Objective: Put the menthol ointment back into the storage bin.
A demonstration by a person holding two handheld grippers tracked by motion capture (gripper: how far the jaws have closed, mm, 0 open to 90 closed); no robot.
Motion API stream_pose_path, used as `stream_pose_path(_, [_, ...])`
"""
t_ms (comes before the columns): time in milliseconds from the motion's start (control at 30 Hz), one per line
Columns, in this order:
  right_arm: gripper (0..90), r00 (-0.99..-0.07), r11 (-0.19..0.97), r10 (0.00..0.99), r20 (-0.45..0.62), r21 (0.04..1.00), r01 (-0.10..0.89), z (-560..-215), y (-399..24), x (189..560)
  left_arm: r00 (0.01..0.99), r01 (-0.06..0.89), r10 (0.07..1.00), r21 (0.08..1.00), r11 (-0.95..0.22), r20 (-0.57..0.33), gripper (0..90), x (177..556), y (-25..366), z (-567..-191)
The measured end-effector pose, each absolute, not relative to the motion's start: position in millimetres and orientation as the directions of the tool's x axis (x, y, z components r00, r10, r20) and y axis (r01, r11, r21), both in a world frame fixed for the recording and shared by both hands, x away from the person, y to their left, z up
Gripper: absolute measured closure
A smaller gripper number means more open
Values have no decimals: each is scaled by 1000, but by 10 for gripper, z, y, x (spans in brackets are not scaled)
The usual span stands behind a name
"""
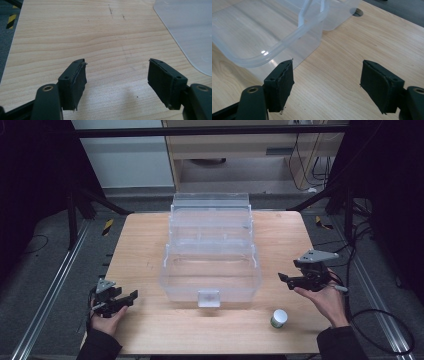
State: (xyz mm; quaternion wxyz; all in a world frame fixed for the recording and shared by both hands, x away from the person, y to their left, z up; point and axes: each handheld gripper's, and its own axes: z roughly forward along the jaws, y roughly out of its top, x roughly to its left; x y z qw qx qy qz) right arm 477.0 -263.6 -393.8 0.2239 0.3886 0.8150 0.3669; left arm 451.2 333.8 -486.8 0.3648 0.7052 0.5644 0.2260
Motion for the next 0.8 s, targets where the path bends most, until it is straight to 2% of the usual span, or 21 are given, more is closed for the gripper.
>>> stream_pose_path(567, [247, -740, 615, 661, -125, 655, 439, -3716, -2423, 4750, 269, 634, 960, 765, -115, -79, 305, 4517, 3320, -4874])
stream_pose_path(800, [249, -801, 706, 584, -133, 570, 420, -3657, -2316, 4729, 272, 635, 959, 764, -119, -76, 305, 4518, 3315, -4876])
